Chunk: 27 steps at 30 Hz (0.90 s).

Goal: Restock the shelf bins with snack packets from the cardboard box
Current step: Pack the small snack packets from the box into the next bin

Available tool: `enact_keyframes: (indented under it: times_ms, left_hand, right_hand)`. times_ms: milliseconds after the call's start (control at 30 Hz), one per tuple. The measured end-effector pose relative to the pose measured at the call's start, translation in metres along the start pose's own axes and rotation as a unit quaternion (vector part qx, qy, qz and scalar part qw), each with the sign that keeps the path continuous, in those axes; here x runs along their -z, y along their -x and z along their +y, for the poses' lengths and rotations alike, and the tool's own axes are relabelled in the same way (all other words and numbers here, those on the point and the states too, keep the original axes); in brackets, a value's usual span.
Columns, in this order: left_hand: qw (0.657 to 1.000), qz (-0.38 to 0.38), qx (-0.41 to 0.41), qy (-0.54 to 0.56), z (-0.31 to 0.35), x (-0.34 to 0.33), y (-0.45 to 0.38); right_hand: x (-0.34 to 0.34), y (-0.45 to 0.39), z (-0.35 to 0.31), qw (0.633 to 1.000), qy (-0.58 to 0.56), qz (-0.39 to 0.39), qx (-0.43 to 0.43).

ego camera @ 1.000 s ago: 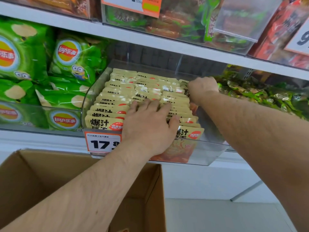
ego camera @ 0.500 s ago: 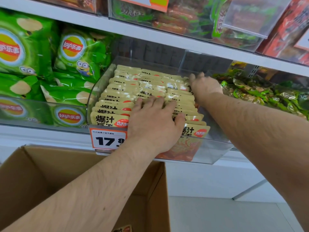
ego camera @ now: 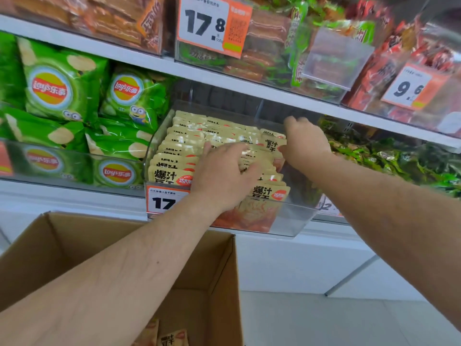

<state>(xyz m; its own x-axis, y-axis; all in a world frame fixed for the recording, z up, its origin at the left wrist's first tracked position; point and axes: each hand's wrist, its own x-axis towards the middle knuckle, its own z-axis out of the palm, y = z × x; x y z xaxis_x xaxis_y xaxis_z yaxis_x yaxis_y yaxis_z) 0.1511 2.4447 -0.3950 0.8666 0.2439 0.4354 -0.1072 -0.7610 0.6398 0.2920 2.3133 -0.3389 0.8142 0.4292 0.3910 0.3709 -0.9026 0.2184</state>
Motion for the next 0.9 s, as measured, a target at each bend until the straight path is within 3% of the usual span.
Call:
enact_keyframes:
  times_ms: [67,167,267,367,433,533,667,767,900]
  left_hand:
    - [0.993,0.081,-0.018,0.086,0.000,0.015,0.019]
    - [0.982,0.151,-0.055,0.096,-0.015,0.028,0.059]
    - [0.985,0.132,-0.018,0.106,-0.046,0.034,0.095]
    - [0.995,0.031,0.079,0.054,-0.091,0.036,0.126]
    - [0.988,-0.053,0.143,0.011,-0.121,0.037,0.146]
    - [0.965,-0.139,0.222,-0.028,-0.160,0.034,0.168]
    - [0.941,-0.198,0.272,-0.040,-0.196,0.020,0.186]
    - [0.925,-0.226,0.304,-0.030,-0.219,0.008,0.200]
    - [0.910,-0.237,0.340,-0.015,-0.241,-0.003,0.211]
  right_hand:
    - [0.017,0.026,-0.012,0.995,-0.087,0.050,-0.001]
    - [0.025,0.074,-0.043,0.975,-0.186,0.113,0.050]
    - [0.020,0.121,-0.088,0.951,-0.251,0.150,0.102]
    - [0.002,0.155,-0.135,0.943,-0.284,0.116,0.129]
    - [-0.018,0.168,-0.163,0.951,-0.276,0.029,0.138]
    - [-0.065,0.176,-0.199,0.946,-0.230,-0.201,0.108]
    - [-0.159,0.204,-0.233,0.861,-0.231,-0.452,-0.032]
    - [-0.218,0.247,-0.246,0.807,-0.190,-0.551,-0.093]
    - [-0.268,0.298,-0.251,0.785,-0.130,-0.592,-0.127]
